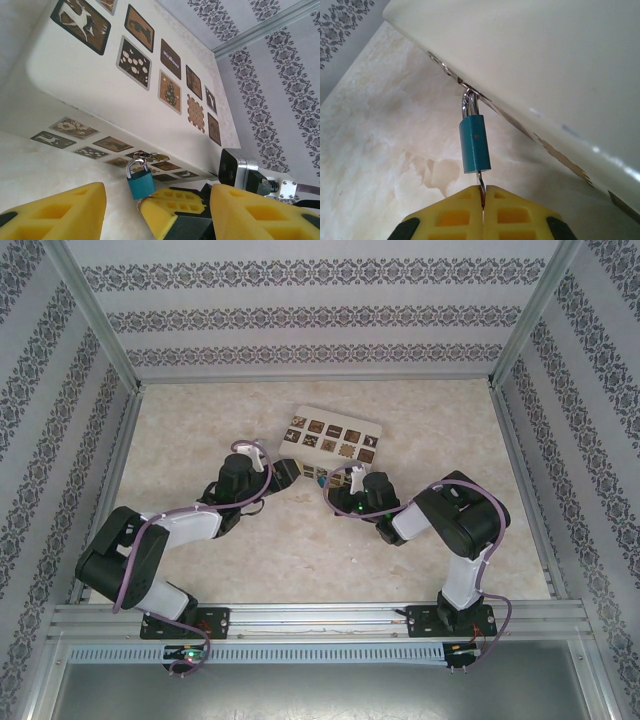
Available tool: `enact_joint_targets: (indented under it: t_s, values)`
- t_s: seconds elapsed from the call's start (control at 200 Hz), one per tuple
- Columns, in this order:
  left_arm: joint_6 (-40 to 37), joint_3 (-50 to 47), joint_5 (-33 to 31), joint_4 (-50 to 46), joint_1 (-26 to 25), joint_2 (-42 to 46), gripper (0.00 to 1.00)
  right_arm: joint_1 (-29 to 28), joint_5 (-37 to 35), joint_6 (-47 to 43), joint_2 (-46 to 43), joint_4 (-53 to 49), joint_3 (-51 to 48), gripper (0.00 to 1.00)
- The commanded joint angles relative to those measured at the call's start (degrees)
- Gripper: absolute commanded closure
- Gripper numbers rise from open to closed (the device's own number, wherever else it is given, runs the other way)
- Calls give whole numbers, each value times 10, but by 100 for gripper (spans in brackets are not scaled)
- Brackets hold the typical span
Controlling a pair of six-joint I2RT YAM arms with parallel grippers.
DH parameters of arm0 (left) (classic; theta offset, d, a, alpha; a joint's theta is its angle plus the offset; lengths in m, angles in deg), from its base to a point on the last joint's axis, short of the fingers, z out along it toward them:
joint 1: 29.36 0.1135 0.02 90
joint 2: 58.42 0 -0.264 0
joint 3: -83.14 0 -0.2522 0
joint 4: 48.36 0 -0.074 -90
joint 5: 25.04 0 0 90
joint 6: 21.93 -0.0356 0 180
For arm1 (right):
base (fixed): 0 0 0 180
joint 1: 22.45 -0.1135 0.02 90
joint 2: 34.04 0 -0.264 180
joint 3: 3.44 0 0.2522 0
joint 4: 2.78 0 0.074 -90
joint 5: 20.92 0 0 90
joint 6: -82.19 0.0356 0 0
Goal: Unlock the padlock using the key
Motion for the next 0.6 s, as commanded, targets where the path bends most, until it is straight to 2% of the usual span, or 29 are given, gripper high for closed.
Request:
enact_joint_targets:
  t_s: [0.0,0.075,0.33,0.595]
  values:
    - [3,0,0,2,8,11,43,6,23,43,-17,3,9,100]
    - [17,4,6,-15,12,3,43,6,28,67,-20,1,10,100]
    - [68,-5,31,39,13,-33,44,8,38,135,-30,-3,8,100]
    - [108,19,65,8,13,-69,46,19,65,180,-36,-33,22,100]
